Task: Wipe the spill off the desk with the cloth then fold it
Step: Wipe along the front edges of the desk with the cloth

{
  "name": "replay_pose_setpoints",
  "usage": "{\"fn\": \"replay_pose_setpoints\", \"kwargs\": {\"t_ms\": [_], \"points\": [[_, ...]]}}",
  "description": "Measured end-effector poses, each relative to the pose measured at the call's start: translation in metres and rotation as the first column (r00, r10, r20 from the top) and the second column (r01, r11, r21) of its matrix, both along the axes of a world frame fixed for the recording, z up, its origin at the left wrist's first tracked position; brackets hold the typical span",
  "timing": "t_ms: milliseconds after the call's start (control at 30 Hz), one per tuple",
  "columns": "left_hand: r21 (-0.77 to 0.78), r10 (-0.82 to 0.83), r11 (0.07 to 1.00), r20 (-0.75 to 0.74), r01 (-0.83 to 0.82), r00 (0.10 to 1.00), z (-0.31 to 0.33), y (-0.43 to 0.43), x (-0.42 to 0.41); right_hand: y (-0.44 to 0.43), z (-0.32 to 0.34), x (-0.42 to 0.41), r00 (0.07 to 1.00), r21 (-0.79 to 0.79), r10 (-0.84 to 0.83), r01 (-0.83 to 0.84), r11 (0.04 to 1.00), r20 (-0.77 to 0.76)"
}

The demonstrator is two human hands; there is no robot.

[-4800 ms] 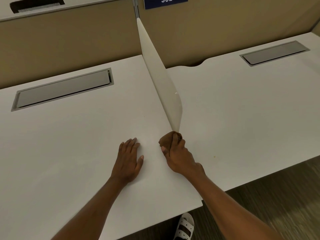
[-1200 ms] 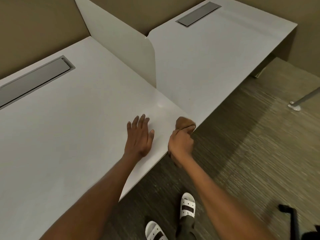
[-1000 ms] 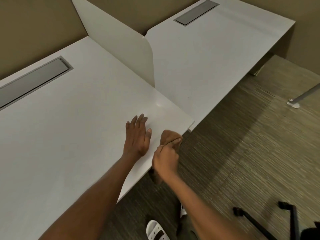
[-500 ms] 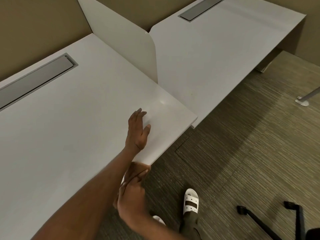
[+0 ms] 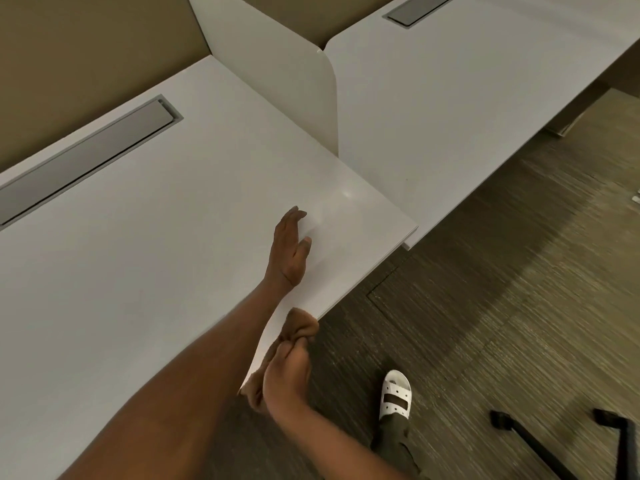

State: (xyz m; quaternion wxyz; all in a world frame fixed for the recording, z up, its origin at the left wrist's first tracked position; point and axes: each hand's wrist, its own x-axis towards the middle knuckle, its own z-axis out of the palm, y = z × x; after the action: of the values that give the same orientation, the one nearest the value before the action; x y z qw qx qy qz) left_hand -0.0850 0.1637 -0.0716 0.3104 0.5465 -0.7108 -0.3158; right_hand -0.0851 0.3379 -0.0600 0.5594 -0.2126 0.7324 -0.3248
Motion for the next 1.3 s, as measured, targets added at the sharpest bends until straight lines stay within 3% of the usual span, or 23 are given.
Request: {"fn": "replay_pose_setpoints", "kwargs": {"t_ms": [200, 533, 700, 767, 1000, 1300], "points": [[0.016, 0.000, 1.000, 0.039, 0.000, 0.999, 0.007, 0.003, 0.000, -0.053, 0.007, -0.054, 0.920, 0.071, -0.367, 0.361, 0.930, 0.139], [0.012, 0.002, 1.000, 0.041, -0.002, 0.999, 0.008, 0.005, -0.002, -0.139, 0.013, -0.169, 0.884, -0.048, -0.462, 0.460, 0.887, -0.076], [0.009, -0.014, 1.000, 0.065, 0.014, 0.998, 0.003, 0.004, -0.003, -0.138, 0.006, -0.167, 0.881, -0.089, -0.232, 0.215, 0.973, -0.412], [-0.015, -0.031, 0.999, 0.080, 0.033, 0.996, 0.000, 0.003, -0.004, -0.128, 0.004, -0.154, 0.873, -0.083, -0.170, 0.149, 0.985, -0.456], [-0.036, -0.046, 0.998, 0.078, 0.049, 0.996, -0.004, 0.002, -0.003, -0.078, 0.000, -0.098, 0.917, -0.088, -0.037, 0.002, 0.996, -0.398], [-0.054, -0.033, 0.998, 0.049, 0.035, 0.998, -0.006, -0.001, -0.001, -0.009, 0.006, -0.024, 0.981, -0.056, 0.138, -0.147, 0.988, -0.138]]}}
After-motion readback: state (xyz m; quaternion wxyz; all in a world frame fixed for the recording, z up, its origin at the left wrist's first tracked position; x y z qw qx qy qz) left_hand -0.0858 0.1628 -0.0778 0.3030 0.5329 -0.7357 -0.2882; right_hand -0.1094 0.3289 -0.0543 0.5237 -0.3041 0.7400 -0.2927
